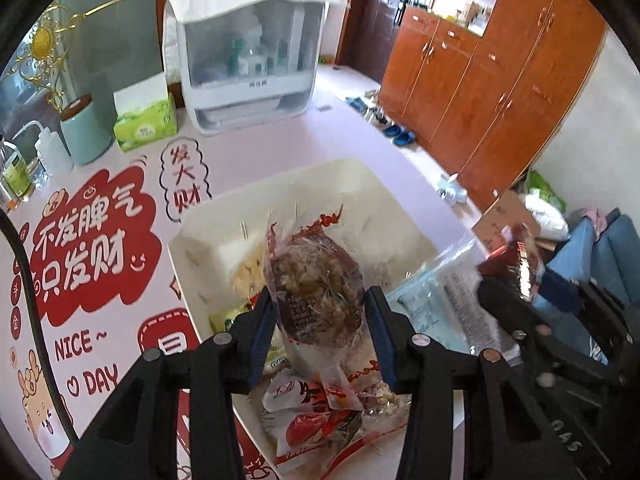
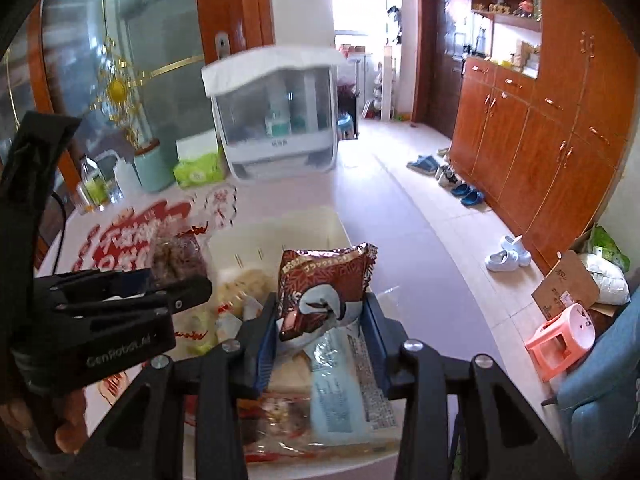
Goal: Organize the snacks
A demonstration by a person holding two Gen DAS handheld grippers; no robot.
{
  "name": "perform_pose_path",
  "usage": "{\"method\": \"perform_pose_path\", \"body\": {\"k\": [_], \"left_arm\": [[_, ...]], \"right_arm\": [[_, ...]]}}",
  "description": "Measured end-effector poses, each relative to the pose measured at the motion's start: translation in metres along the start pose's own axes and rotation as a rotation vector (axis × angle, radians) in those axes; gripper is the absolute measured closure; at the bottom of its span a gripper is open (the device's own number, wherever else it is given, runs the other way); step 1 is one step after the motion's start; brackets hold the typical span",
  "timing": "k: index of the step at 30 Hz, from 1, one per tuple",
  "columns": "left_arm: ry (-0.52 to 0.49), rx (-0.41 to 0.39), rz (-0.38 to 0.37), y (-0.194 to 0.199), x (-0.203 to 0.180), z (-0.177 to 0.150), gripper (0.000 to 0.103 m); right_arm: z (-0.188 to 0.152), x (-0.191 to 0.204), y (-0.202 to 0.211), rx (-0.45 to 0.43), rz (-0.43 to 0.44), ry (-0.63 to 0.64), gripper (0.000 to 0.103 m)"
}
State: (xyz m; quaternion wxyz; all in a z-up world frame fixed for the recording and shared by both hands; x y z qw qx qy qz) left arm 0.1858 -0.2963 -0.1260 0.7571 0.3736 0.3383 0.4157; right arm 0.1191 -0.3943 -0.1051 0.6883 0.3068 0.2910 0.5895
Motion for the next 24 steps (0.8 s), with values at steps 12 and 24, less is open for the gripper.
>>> {"method": "perform_pose_path", "body": {"k": [12, 24], "left_arm": [[0.166, -0.006, 0.121, 0.018, 0.039, -0.026, 0.011], [0.22, -0.108, 0.252, 0.098, 0.051, -0.064, 0.01]], "right_arm": [[-0.017, 0.001, -0.015, 0.07, 0.064, 0.025, 0.038], [-0.02, 0.025, 0.037, 0.016, 0.14, 0.05, 0.038]]}}
Point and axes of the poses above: each gripper's, at about its wrist camera, not at the fingertips, and y roughly against the way its jaws point, x to its left, z to its top, the point moved 5 cm from there along -y, roughly the way its jaws point, and after that the axes turned 4 degrees about y, right-handed, at the moved point
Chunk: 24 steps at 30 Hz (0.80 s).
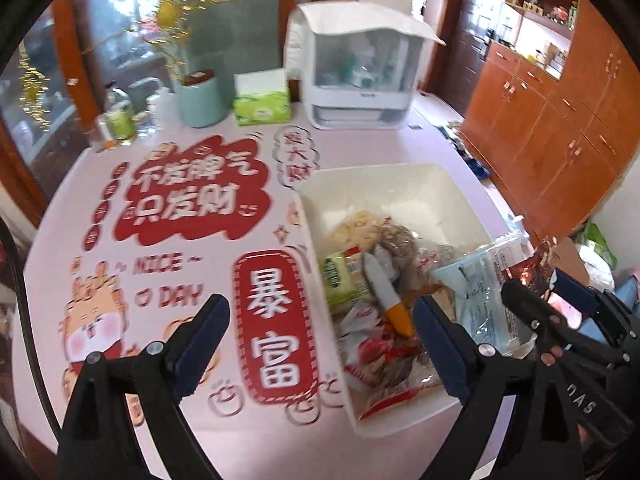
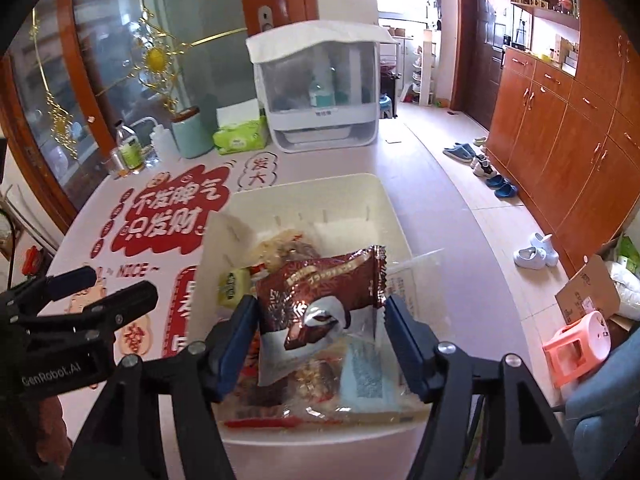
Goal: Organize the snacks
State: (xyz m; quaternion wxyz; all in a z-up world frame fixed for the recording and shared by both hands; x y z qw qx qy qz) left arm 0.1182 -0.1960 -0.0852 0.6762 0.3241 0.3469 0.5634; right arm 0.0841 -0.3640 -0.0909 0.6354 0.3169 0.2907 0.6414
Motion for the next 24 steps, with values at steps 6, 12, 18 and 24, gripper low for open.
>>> {"method": "perform_pose_path", "body": {"k": [6, 12, 18, 24], "left_arm": [[0.034, -0.082, 0.077, 0.052, 0.03, -0.014, 0.003], [0.087, -0.134, 0.126, 0.093, 0.05, -0.024, 0.001], [0.089, -0.157, 0.114, 0.11, 0.05, -0.032, 0.0], [0.093, -0.142, 0.112, 0.109, 0.051, -0.039, 0.0]], "right_arm": [[-0.003, 0.021, 0.04, -0.048, 0.0, 0.019, 0.033], [-0.005, 0.043, 0.066, -0.067, 0.027, 0.049, 0.032], [0.002, 0.045, 0.068, -0.11, -0.014, 0.063, 0.031], [0.01, 0.035, 0.053, -0.119, -0.027, 0.039, 0.027]]}}
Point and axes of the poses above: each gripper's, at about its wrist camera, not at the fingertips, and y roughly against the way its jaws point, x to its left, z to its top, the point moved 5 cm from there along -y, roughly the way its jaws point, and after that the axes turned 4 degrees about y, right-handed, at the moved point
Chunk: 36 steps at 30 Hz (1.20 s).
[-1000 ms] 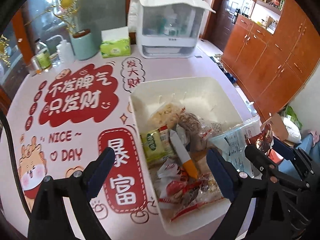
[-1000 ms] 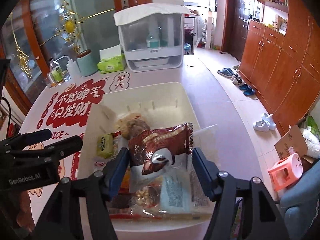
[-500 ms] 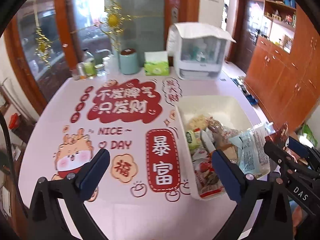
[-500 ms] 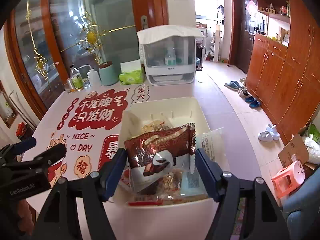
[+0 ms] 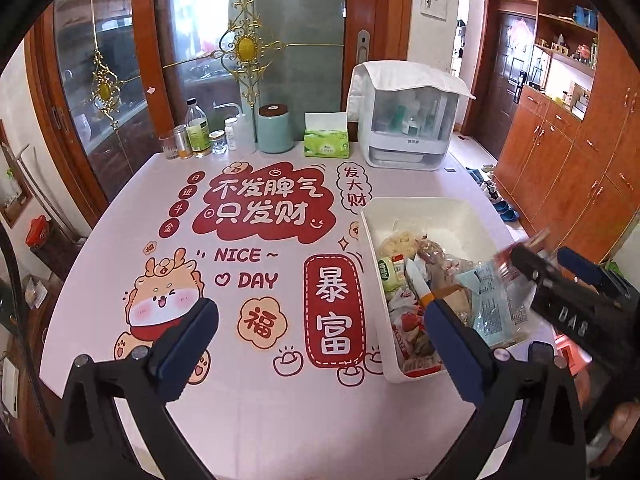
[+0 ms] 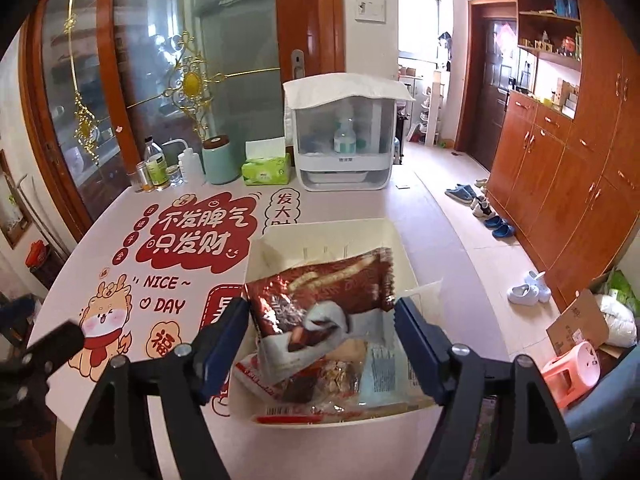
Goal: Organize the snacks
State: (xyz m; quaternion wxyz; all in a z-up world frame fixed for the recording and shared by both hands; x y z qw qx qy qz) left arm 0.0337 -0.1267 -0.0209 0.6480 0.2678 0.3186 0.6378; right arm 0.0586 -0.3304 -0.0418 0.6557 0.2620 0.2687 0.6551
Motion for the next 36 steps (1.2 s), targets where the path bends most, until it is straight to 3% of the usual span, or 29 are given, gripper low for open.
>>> {"method": "perform_pose_path", "body": {"k": [7, 21, 36], "left_arm": [[0.027, -0.01, 0.02, 0.005, 0.012, -0.002, 0.0], [0.041, 0.002, 0.054, 0.009, 0.021, -0.006, 0.0], [0.033, 0.023, 0.065, 0.005, 0.023, -0.012, 0.0]], "right_arm": [[0.005, -0.009, -0.005, 0.012, -0.004, -0.044, 0.022], [-0.013, 0.03, 0.032, 0.046, 0.071, -0.002, 0.022], [-0.017, 0.035, 0.043, 0.04, 0.02, -0.015, 0.022]]}}
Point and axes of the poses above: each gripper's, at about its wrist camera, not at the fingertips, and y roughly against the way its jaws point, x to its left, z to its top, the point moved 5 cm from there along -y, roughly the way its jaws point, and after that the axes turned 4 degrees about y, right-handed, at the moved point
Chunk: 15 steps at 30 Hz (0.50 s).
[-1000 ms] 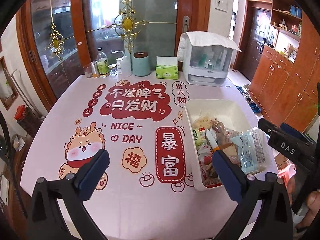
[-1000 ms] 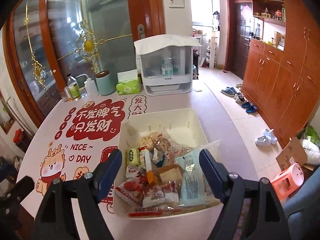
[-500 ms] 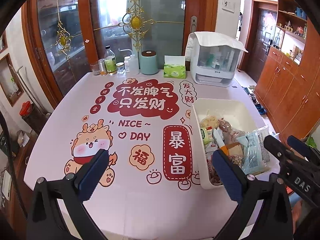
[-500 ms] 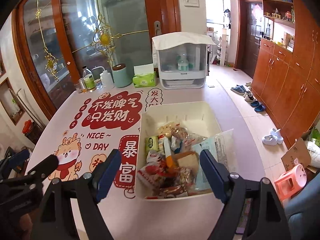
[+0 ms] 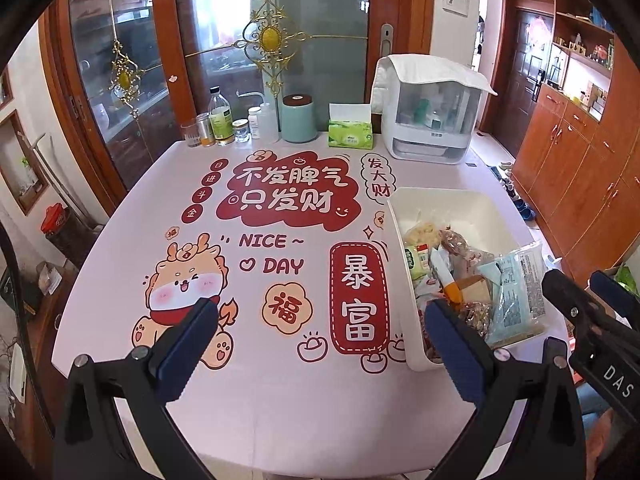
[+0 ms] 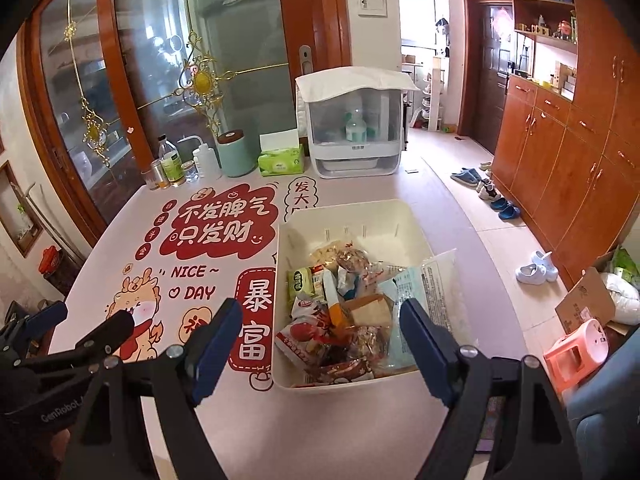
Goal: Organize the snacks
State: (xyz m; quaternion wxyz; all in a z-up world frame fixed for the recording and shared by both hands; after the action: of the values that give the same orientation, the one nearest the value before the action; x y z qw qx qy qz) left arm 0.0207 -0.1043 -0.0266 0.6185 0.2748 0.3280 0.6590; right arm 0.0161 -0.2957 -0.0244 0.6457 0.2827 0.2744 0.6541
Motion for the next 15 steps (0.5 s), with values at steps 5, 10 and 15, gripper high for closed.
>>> {"method": "perform_pose_path", "body": {"k": [5, 10, 15], "left_arm": [[-0.003, 0.011, 0.006, -0.0026, 0.005, -0.0011, 0.0], [-0.003, 0.019, 0.008, -0.005, 0.0076, -0.0016, 0.0], [-0.001, 0.032, 0.01, -0.0083, 0.0088, -0.0004, 0.0]], "right_arm": [[-0.0016, 0.0051, -0.0014, 0.007, -0.004, 0.008, 0.022], [-0.0021, 0.0076, -0.0047, 0.02, -0.005, 0.011, 0.022], [-0.0022, 0.0087, -0.0054, 0.021, -0.004, 0.012, 0.022]]}}
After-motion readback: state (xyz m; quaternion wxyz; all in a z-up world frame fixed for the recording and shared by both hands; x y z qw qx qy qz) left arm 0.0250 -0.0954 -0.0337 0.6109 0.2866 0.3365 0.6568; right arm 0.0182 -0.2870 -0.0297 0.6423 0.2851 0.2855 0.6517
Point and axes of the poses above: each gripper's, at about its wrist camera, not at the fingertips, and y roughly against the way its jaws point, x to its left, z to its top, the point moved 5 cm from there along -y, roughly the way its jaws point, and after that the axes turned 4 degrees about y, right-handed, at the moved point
